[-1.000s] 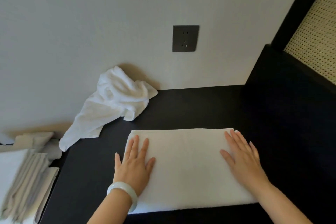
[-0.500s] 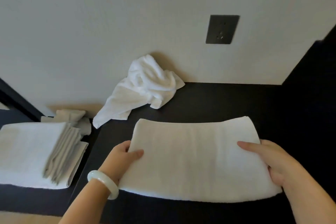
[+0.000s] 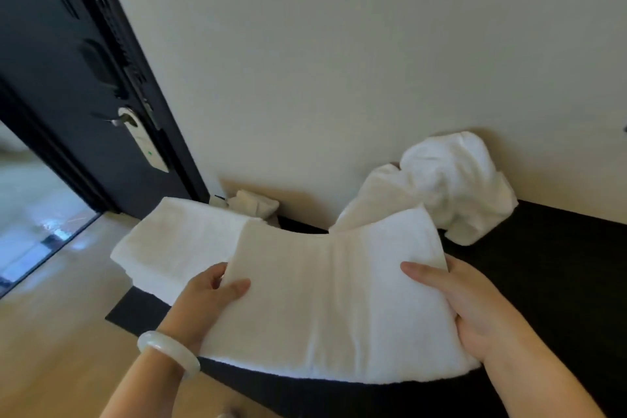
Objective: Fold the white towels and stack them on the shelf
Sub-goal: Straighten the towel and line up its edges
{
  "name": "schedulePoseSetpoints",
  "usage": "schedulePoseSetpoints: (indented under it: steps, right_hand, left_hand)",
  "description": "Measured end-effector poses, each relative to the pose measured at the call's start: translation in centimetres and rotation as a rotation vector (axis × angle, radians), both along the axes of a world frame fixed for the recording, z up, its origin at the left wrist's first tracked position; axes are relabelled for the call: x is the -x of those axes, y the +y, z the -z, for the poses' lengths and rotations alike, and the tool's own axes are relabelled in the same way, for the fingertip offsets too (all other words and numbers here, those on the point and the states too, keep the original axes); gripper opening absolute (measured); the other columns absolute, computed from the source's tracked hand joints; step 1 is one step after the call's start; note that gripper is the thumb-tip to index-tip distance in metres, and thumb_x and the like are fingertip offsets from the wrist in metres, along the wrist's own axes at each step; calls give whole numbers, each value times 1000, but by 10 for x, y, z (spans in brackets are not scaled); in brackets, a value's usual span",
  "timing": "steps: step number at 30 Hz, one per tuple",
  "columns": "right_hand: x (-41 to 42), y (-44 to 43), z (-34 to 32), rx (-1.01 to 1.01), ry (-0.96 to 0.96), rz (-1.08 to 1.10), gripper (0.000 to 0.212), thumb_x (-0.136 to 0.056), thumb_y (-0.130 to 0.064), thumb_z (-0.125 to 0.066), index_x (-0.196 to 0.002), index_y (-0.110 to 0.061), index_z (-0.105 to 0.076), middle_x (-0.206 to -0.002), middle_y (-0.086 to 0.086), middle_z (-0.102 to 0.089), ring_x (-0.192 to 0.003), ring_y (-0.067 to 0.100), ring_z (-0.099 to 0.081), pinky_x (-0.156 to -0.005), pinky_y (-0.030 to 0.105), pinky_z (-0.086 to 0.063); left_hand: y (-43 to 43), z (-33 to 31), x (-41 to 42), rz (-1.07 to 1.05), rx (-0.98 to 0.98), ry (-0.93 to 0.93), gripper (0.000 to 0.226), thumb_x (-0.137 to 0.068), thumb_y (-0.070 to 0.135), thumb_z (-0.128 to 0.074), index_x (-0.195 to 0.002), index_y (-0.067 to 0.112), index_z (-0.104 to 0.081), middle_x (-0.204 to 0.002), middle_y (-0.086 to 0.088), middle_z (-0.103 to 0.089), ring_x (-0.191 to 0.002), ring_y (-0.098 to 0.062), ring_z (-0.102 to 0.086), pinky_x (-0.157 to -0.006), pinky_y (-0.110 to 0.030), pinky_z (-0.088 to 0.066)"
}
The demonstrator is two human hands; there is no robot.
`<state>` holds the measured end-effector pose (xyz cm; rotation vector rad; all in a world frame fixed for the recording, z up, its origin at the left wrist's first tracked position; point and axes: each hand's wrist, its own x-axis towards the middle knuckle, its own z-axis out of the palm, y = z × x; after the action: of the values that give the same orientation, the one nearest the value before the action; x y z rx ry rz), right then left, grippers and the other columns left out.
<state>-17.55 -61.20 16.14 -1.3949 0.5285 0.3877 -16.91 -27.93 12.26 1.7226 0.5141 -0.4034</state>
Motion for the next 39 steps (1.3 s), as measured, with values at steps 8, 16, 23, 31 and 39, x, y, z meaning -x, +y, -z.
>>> schedulePoseSetpoints:
  steps: [8,16,23,31,39]
  right_hand:
    - [-72,214,64,-10,108,-48,43,-75,-14,-81,-115,-9,-66,-97,16,-76,-87,39,-73,-85,53,-55]
    - [-141,331,118,2,32,120,68,-74,-23,-84,-134,-29,-52,-114,6,-69,-102,32,-66,-89,55,-53]
    - [-172,346,205,127,141,220,61,-88,-29,-73,-142,-19,-46,-123,8,-63,-109,30,-62,-97,52,-49]
    - [-174,339,246,363,92,247,27,-91,-23,-68,-113,-29,-53,-110,1,-64,-98,22,-65,-78,42,-56]
    - [-154,338,276,542,119,252,23,-89,-29,-68,-103,-37,-53,-98,-9,-61,-84,11,-62,-58,26,-45]
  left_hand:
    - [220,34,-63,-23,-83,71,22,-88,12,-70,-110,14,-67,-92,-9,-76,-81,-32,-73,-82,-51,-58]
    - [353,37,-199,199,-224,105,27,-87,30,-72,-114,27,-67,-103,-3,-74,-93,-28,-71,-90,-49,-56]
    - [373,132,-278,304,-412,201,44,-102,33,-46,-139,9,-49,-138,-7,-53,-126,-33,-51,-105,-45,-43]
    - [390,192,-284,235,-556,98,29,-96,23,-51,-115,8,-67,-111,-13,-67,-105,-33,-60,-95,-41,-47]
    - [393,196,-252,165,-376,137,20,-100,19,-47,-111,21,-64,-107,-6,-66,-101,-31,-62,-91,-39,-51]
